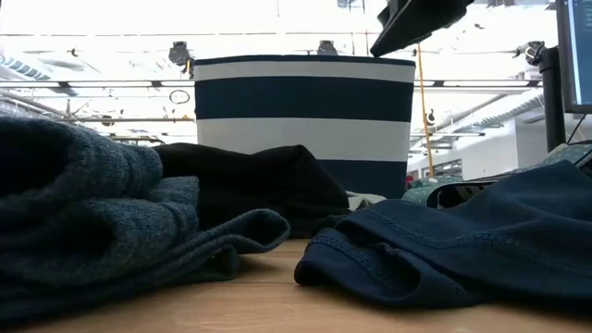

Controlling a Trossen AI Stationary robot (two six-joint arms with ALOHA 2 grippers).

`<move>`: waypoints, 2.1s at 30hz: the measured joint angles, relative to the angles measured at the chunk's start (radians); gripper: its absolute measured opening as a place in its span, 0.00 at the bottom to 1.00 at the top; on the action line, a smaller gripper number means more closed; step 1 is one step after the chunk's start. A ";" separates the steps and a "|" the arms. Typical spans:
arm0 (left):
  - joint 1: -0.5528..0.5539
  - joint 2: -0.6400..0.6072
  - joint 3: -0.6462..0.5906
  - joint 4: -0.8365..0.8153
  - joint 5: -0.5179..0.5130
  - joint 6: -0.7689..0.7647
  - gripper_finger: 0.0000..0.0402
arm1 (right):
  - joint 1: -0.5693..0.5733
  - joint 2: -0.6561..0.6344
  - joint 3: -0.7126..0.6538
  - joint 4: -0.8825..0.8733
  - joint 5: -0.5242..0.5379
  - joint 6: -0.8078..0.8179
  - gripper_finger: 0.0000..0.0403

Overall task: Pick & Place Cloths
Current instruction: Put the gray sock into the transparent container

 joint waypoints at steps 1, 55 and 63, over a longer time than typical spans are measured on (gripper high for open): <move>0.012 -0.003 0.000 0.000 0.000 0.012 0.56 | -0.005 0.001 0.000 -0.004 0.000 0.000 0.13; 0.116 -0.507 -0.513 0.369 0.169 0.263 0.56 | -0.192 0.413 0.048 -0.098 0.129 0.079 0.59; 0.116 -0.505 -0.513 0.383 0.212 0.260 0.56 | -0.200 0.484 0.048 -0.077 0.128 0.081 0.59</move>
